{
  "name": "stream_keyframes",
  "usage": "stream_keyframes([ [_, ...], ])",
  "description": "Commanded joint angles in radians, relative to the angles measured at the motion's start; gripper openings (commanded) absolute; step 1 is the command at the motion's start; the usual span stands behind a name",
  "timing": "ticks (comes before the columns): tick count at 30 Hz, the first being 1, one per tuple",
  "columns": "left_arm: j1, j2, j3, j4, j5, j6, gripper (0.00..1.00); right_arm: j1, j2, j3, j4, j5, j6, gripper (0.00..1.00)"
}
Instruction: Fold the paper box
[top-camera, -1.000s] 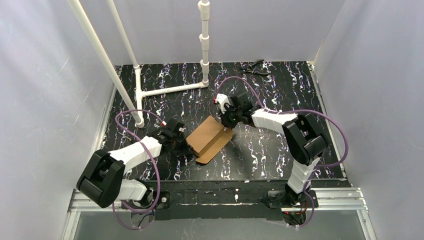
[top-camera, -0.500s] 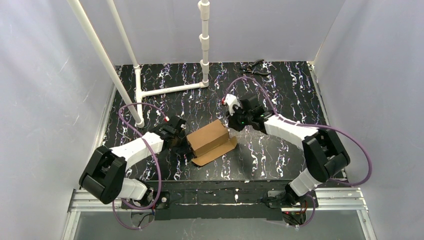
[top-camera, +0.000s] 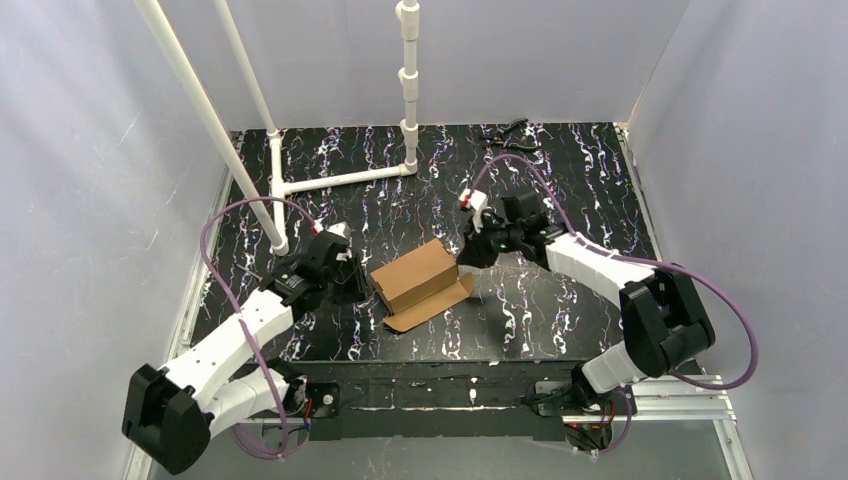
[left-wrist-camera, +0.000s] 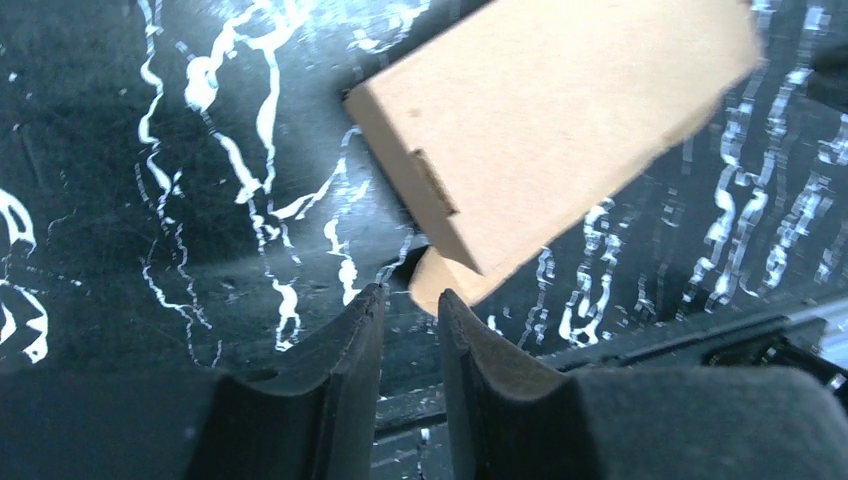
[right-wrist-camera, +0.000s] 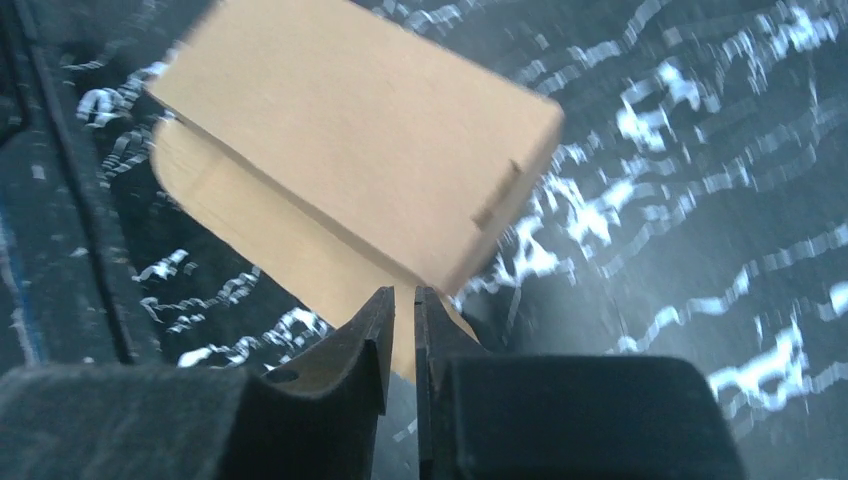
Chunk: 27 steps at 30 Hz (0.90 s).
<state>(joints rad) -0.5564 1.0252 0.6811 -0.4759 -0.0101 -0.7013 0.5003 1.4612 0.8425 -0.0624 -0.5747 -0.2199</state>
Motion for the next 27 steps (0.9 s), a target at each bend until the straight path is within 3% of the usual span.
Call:
stream_keyframes([
  [1, 0.006, -0.050, 0.076, 0.005, 0.100, 0.131, 0.29, 0.061, 0.091, 0.176, -0.031, -0.160, 0.035, 0.20],
  [7, 0.007, 0.116, 0.205, 0.062, 0.205, 0.208, 0.29, 0.093, 0.239, 0.238, -0.084, -0.134, 0.046, 0.15],
  [13, 0.007, 0.283, 0.239, 0.175, 0.323, 0.213, 0.28, 0.096, 0.245, 0.188, -0.085, -0.101, 0.027, 0.13],
  [21, 0.007, 0.449, 0.189, 0.292, 0.427, 0.188, 0.27, 0.096, 0.275, 0.167, -0.089, -0.016, 0.011, 0.12],
  [27, 0.007, 0.462, 0.140, 0.310, 0.419, 0.175, 0.27, 0.084, 0.223, 0.220, -0.172, -0.126, -0.057, 0.20],
])
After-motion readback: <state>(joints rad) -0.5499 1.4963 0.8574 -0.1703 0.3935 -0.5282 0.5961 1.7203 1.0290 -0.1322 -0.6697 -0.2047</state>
